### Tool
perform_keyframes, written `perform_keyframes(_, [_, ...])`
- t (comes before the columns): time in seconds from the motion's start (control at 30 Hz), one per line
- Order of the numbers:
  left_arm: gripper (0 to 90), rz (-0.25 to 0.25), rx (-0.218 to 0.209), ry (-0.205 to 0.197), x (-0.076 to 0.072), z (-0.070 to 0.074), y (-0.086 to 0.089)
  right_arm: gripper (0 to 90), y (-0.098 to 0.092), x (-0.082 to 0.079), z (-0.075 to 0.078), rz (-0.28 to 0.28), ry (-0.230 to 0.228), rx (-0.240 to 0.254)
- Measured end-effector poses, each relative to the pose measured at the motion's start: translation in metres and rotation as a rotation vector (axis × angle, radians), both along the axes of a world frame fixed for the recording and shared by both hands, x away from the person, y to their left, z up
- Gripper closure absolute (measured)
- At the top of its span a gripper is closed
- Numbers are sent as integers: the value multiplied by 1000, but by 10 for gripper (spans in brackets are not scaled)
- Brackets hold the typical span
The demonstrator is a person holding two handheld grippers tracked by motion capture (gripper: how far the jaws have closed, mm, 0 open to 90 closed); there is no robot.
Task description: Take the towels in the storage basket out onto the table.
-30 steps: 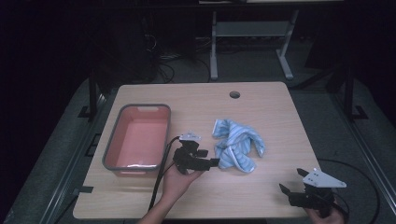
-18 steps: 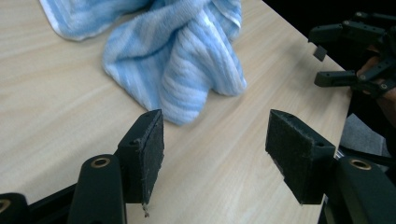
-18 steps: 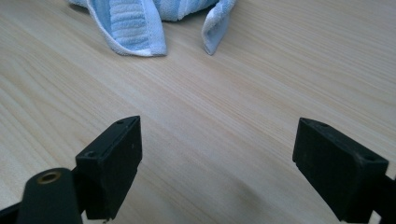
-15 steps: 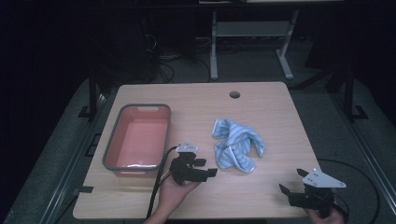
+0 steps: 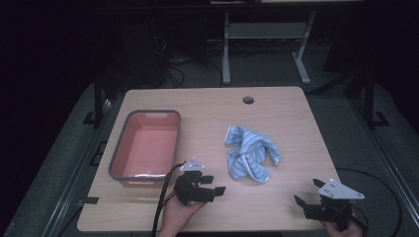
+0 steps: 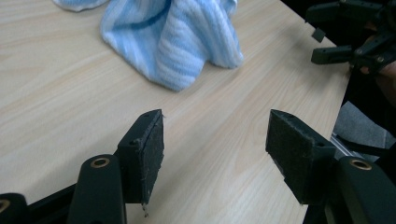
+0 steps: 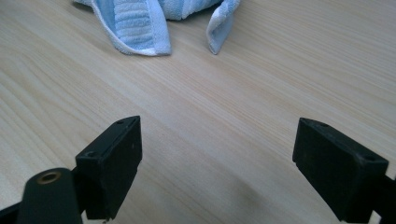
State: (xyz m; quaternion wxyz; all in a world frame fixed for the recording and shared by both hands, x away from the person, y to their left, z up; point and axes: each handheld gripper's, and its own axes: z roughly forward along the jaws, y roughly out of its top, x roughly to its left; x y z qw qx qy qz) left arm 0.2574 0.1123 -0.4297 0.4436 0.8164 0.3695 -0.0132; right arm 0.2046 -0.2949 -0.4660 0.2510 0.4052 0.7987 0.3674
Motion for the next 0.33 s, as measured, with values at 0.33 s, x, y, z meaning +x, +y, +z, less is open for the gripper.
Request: perform_keyframes(0.33, [340, -18, -24, -1, -17, -9, 5, 152, 3, -3, -1, 8, -1, -11])
